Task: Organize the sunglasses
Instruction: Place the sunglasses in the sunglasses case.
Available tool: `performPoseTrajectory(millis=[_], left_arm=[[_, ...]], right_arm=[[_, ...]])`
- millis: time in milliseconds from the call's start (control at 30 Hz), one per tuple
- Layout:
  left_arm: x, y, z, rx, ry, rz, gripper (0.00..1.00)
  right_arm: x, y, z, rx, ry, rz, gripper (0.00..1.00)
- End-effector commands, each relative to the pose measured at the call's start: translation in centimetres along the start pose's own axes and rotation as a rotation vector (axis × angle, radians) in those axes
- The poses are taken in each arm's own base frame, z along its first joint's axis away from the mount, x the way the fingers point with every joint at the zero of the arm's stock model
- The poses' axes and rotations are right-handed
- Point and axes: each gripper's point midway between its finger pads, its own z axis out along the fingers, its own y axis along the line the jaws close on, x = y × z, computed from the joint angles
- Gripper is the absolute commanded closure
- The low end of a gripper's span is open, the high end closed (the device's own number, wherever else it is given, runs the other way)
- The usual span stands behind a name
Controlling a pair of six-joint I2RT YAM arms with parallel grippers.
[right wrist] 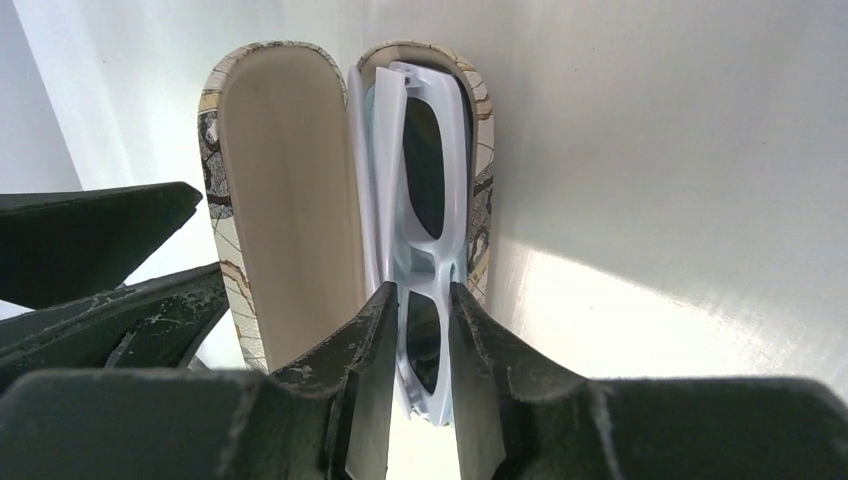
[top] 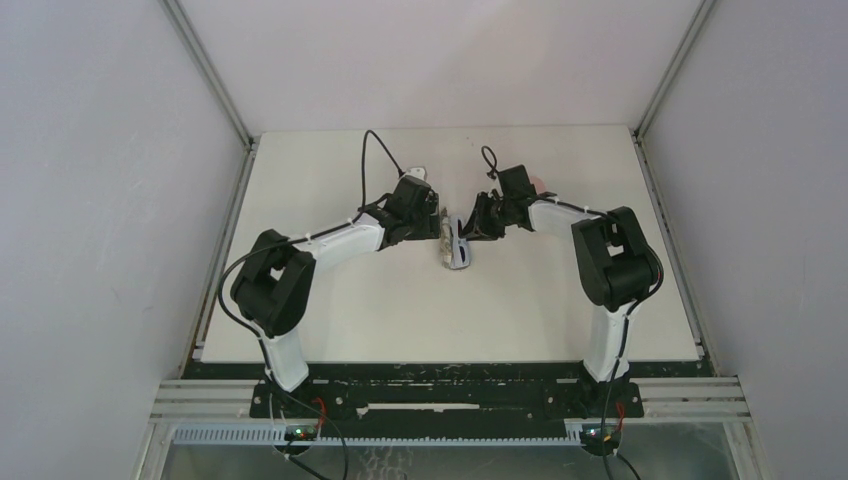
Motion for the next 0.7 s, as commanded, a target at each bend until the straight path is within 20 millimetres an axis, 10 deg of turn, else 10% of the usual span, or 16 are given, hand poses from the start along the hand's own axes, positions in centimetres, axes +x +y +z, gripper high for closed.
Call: performPoseTrajectory(millis=[0,667], left_arm=[[-2.7,-1.5,-1.1,0.051,-0.069,0.002,0.34],[-2.8,-1.8,-0.9,0.058,-0.067,0.001,0.34]], right_arm=[[-2.1,1.7,-2.0,0.003,-0.076,-0.077,0.75],[-1.5,1.6,-0.4,-0.031,-0.043,-0.074,0.91]])
